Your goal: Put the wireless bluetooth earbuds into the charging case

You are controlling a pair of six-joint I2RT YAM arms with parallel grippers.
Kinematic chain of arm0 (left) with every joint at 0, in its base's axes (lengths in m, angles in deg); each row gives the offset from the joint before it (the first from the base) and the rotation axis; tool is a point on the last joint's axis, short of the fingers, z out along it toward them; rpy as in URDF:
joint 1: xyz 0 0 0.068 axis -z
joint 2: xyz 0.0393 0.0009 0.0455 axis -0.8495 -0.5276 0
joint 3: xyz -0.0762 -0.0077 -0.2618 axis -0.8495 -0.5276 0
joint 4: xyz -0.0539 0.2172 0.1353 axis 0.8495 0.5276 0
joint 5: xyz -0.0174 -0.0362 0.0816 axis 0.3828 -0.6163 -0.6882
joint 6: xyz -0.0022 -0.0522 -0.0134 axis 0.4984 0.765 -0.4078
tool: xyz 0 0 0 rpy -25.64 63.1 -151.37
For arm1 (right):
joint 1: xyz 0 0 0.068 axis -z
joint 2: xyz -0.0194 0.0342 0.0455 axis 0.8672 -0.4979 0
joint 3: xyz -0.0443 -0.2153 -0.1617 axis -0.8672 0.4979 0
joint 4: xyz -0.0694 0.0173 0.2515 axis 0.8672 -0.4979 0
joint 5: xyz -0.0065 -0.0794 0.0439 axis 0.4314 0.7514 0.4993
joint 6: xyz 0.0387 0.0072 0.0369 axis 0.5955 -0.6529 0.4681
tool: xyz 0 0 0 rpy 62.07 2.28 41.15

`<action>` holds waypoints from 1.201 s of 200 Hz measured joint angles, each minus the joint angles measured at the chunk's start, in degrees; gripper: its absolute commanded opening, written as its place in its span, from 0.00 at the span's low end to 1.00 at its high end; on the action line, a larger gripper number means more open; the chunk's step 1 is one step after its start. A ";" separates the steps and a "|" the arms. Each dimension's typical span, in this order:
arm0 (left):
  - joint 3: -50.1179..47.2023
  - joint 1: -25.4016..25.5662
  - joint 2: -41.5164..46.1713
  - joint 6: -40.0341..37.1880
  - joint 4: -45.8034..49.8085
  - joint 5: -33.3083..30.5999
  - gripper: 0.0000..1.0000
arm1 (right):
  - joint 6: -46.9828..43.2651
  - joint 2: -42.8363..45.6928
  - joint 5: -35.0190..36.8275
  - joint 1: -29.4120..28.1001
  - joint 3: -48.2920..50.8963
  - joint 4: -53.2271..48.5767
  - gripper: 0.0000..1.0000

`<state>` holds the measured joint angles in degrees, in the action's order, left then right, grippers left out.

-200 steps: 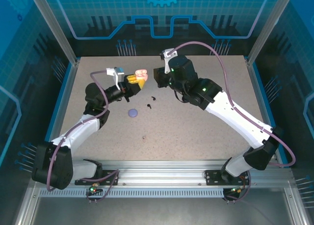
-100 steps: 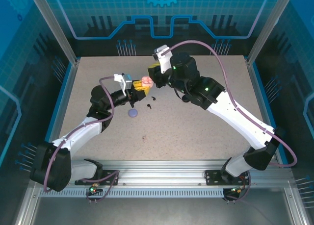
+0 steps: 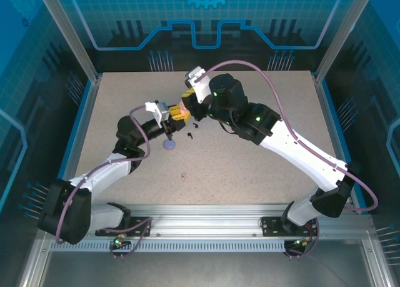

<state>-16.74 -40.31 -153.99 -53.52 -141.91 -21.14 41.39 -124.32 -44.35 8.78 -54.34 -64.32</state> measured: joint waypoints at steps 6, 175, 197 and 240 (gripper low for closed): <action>-0.52 0.13 0.00 -0.63 -0.87 -0.61 0.00 | -0.20 0.00 -0.17 0.00 0.17 0.02 0.16; -1.49 1.92 0.74 -5.18 -5.22 -3.87 0.00 | -1.44 0.63 -2.47 0.13 3.23 -0.11 0.15; -1.49 2.40 1.11 -5.99 -4.70 -3.87 0.00 | -1.42 0.63 -2.82 0.33 3.34 0.02 0.14; -1.42 3.06 2.38 -6.75 -3.04 -4.04 0.00 | -1.22 0.63 -2.97 0.42 4.00 0.31 0.14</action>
<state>-18.16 -37.25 -151.61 -60.27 -144.95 -25.19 40.17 -123.69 -47.32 9.20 -50.34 -64.02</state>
